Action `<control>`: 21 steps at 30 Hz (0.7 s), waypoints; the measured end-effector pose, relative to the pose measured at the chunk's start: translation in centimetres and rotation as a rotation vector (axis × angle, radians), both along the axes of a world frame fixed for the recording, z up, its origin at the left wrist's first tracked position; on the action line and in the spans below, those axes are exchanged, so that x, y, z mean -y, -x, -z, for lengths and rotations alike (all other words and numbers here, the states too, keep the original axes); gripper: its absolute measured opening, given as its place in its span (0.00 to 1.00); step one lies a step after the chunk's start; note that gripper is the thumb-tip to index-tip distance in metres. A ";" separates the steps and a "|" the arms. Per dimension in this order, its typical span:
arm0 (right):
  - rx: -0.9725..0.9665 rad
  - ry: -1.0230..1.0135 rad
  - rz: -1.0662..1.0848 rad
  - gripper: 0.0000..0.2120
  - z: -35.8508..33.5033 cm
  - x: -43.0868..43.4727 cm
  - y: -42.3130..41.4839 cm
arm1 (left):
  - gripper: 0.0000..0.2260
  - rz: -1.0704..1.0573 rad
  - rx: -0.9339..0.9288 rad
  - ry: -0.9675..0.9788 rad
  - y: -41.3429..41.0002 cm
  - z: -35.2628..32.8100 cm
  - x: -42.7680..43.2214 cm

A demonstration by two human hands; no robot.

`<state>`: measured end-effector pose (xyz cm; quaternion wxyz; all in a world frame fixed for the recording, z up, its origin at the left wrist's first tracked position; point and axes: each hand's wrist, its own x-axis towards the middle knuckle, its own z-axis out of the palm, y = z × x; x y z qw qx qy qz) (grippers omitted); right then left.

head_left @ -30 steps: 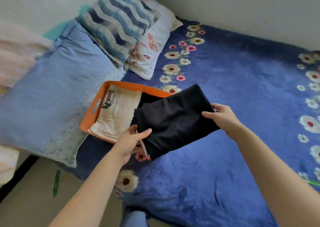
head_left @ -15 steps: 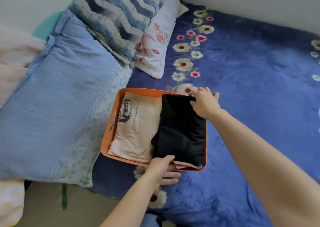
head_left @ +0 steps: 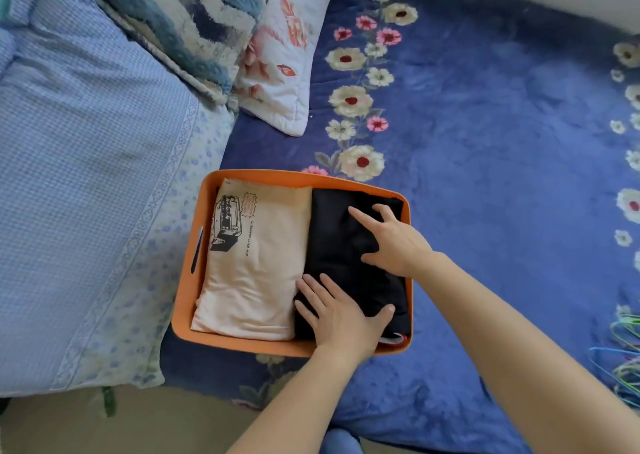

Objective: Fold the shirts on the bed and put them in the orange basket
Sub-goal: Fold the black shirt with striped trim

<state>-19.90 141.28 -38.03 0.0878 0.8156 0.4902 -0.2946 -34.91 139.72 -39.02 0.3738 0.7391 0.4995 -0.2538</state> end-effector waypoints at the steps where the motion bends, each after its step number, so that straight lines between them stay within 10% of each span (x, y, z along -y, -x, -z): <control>1: 0.004 0.015 -0.025 0.42 0.2 -0.2 0.0 | 0.55 0.011 -0.017 0.004 -0.2 0.4 0.1; 21: -0.004 0.080 -0.022 0.44 3.6 -1.4 0.2 | 0.55 0.163 -0.133 -0.069 -0.4 2.9 -0.1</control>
